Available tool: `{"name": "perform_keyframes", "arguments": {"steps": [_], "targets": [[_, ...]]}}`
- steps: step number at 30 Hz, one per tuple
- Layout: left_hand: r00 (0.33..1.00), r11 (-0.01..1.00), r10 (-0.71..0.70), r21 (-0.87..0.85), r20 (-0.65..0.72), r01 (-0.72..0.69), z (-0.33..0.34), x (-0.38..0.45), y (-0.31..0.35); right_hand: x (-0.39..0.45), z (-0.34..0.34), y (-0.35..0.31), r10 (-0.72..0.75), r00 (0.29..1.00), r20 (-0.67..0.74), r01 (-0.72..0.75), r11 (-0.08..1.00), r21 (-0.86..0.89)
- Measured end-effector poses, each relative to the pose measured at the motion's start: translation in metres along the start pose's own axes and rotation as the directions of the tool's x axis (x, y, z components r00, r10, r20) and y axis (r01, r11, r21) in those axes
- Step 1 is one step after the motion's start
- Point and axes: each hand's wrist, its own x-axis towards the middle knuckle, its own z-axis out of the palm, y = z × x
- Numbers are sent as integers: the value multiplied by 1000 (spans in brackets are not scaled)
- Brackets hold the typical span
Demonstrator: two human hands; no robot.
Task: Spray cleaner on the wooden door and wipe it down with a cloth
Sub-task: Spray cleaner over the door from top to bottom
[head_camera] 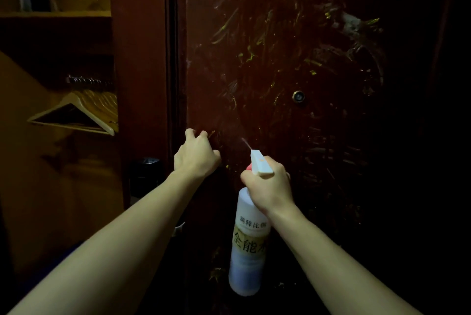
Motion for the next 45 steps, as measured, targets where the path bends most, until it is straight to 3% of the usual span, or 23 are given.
{"name": "perform_keyframes", "arguments": {"steps": [7, 14, 24, 29, 39, 45], "targets": [[999, 999, -50, -5, 5, 50, 7, 5, 10, 4, -26, 24, 83, 995, -50, -82, 996, 22], [994, 994, -108, 7, -9, 108, 14, 5, 19, 2, -53, 47, 111, 990, -87, -118, 990, -83], [993, 994, -110, -14, -47, 109, 21, 1, 14, 1, -71, 68, 174, 964, -202, -184, 983, -31], [994, 995, -97, -4, -55, 97, 26, -5, 13, -2, -80, 77, 222, 940, -257, -210, 975, 74], [994, 994, -102, 28, -44, 103, 34, -7, 10, -7, -98, 102, 255, 891, -376, -260, 965, 38], [995, 996, -85, 36, -54, 87, 35, -10, 9, -12, -99, 109, 233, 912, -337, -257, 966, -28]]}}
